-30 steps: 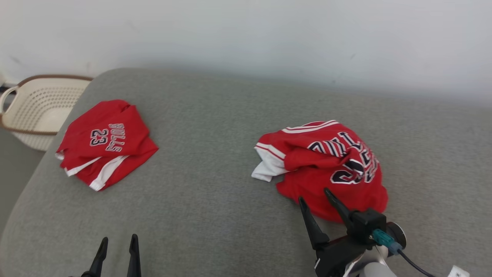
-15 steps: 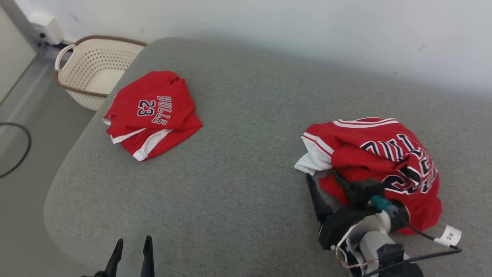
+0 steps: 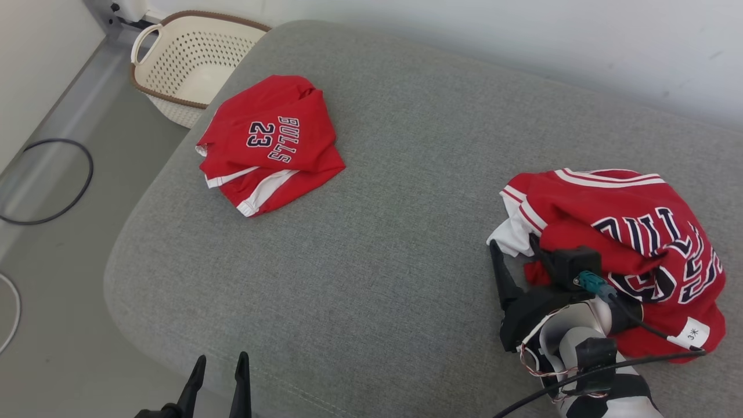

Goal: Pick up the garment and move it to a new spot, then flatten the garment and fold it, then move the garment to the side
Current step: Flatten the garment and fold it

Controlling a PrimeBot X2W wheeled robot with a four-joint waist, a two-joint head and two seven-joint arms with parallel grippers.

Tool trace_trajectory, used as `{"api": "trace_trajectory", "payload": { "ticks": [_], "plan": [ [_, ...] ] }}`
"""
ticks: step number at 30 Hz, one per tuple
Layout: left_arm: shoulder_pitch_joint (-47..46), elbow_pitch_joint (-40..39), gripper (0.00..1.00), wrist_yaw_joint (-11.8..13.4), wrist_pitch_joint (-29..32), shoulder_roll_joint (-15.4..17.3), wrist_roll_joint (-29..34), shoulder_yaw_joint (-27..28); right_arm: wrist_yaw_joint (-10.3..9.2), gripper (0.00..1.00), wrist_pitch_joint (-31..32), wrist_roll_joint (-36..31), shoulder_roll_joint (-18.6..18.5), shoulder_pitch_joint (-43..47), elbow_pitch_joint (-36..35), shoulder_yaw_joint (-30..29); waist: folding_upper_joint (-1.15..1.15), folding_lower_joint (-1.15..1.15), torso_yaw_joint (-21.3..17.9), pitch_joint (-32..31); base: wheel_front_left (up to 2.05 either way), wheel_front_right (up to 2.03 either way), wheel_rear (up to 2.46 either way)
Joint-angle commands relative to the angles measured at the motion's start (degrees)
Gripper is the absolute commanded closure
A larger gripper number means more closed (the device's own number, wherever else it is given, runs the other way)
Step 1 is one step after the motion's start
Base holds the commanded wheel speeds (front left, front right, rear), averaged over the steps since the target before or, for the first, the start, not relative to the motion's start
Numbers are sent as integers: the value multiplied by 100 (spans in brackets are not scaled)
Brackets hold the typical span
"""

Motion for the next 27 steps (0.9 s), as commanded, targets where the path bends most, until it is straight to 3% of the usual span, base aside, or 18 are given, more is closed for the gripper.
{"api": "trace_trajectory", "payload": {
  "ticks": [1, 2, 3, 9, 16, 21, 27],
  "plan": [
    [-74, 22, 0, 10, -7, -2, -37, -20, 4, 37, -3, -52, -11, -43, 53, -27, 0, -1, 62, 54, 0, 0, 0],
    [-81, 23, 0, 8, -7, -1, -52, -53, 4, 76, -3, -117, -4, -81, 105, -98, 0, -1, 83, 66, 0, 0, 0],
    [-85, 25, 0, 12, -7, 0, -77, -81, 4, 100, -3, -173, 5, -118, 148, -174, 0, -1, 105, 77, 0, 0, 0],
    [-18, 30, 0, 55, -7, 0, -154, -125, 4, 100, -4, -253, 91, -266, 12, -345, 0, -1, 143, 62, 0, 0, 0],
    [137, 98, 0, 59, -7, -1, -114, -41, 4, 100, -4, 681, 141, -459, -842, 344, 0, -1, 15, -88, 0, 0, 0],
    [126, 157, 0, 36, -7, -1, -156, -119, 4, 100, -5, 1392, 133, -1161, -1511, 839, 0, -1, -67, -179, 0, 0, 0],
    [204, 251, 0, 17, -7, 1, -142, -146, 4, 100, -3, 1624, 134, -2131, -1970, 788, 0, -1, -155, -352, 0, 0, 0]
  ]
}}
